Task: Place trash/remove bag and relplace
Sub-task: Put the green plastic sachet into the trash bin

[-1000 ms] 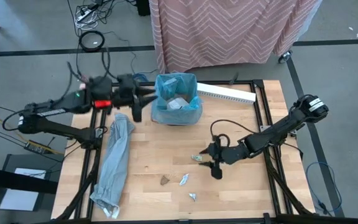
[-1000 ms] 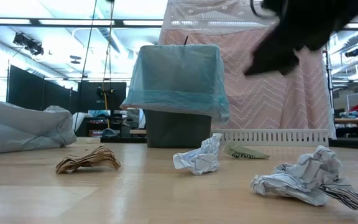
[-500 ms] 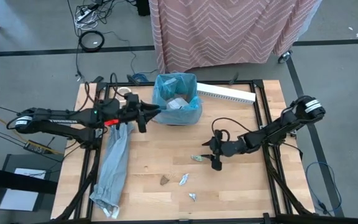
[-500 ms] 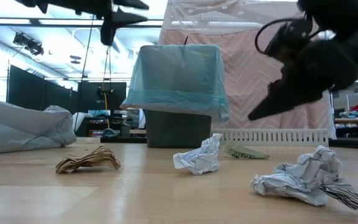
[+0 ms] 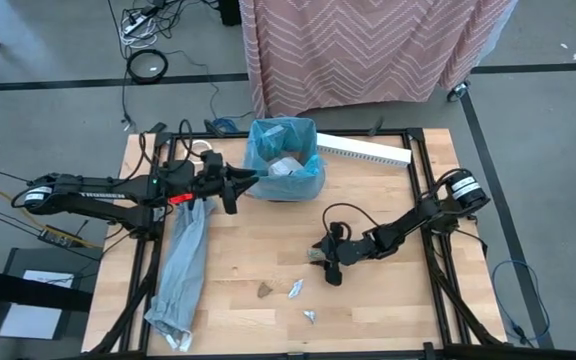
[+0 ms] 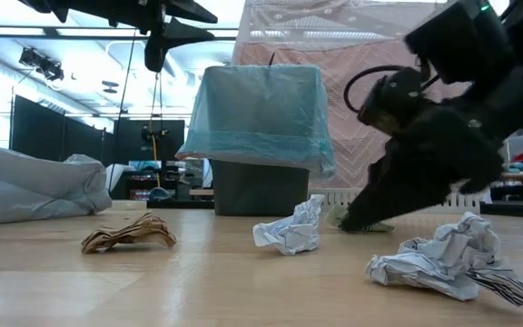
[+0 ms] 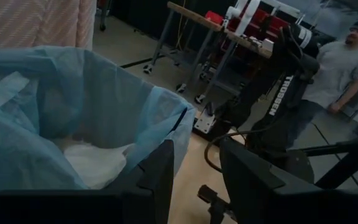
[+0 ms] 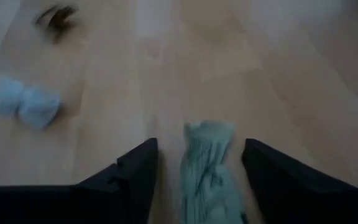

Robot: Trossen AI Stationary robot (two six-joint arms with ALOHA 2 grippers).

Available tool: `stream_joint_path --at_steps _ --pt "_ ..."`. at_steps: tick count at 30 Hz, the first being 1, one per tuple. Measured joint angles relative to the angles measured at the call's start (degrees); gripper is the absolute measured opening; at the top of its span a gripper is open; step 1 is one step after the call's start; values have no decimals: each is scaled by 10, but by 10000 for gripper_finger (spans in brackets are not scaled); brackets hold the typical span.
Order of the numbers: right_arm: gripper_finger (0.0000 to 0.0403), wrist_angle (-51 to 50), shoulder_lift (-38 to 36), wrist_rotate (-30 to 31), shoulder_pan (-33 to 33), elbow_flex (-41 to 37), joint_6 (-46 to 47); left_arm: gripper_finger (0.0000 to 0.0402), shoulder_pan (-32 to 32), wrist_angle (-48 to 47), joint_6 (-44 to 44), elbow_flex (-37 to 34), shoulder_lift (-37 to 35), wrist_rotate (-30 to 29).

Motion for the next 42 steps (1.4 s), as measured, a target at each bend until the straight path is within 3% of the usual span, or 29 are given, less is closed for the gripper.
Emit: stream_joint_path --at_steps 2,6,7,12,17,21,25,29,32,37,42 --pt "182 1 12 19 0 5 35 137 0 -4 0 0 0 0" --pt "42 -14 6 38 -1 5 91 137 0 -1 0 0 0 0" --pt "22 -15 0 36 -2 5 98 137 0 -1 -1 0 0 0" --pt "5 -46 -49 19 -6 0 119 137 0 1 -14 0 0 0" --pt "1 -71 -163 2 -7 3 117 137 0 0 -27 0 0 1" --pt "1 -184 -276 0 -8 50 109 137 0 -1 -28 0 0 1" --pt "1 -332 -349 7 -31 151 22 137 0 -1 -28 0 0 1" --pt "0 -447 -370 31 -89 273 -80 137 0 -1 -28 0 0 1" --pt "0 -480 -369 35 -152 330 -156 137 0 -2 -29 0 0 1" --pt "0 -453 -369 17 -271 360 -241 137 0 -2 -29 0 0 4" --pt "0 -424 -339 -60 -359 360 -266 137 0 -2 -32 0 0 24"
